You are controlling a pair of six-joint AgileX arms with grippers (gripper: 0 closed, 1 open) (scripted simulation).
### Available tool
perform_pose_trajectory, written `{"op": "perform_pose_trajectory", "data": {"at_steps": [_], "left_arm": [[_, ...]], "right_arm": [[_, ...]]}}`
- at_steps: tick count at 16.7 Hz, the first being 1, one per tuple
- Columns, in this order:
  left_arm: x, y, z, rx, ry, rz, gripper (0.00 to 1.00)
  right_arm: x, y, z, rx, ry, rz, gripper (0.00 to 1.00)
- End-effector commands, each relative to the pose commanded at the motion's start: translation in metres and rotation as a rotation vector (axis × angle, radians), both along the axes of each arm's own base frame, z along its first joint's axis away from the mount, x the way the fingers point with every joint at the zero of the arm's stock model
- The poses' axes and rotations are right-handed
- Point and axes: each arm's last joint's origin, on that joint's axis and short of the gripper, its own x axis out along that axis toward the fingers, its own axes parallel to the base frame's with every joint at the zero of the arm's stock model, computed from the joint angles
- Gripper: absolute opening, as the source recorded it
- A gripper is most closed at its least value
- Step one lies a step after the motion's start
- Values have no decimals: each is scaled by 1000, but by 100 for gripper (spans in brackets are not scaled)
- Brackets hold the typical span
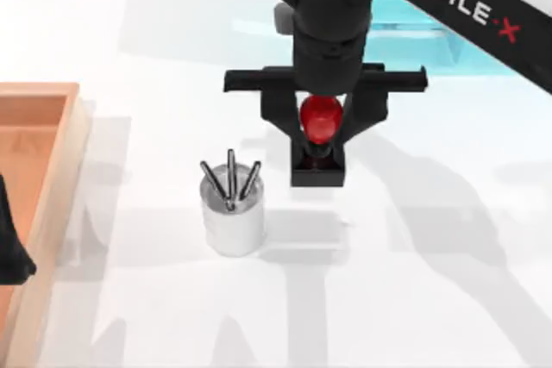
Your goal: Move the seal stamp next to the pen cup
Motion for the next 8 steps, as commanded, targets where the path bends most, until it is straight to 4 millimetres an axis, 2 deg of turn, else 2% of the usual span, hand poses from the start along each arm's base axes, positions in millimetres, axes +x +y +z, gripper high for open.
{"op": "perform_pose_trajectory", "data": {"at_steps": [5,8], "left_arm": [[0,0,0,0,0,0,100],[0,0,0,0,0,0,100]], "right_arm": [[-1,2,-14,-3,2,5,0],[-1,2,-14,-2,0,6,0]]}}
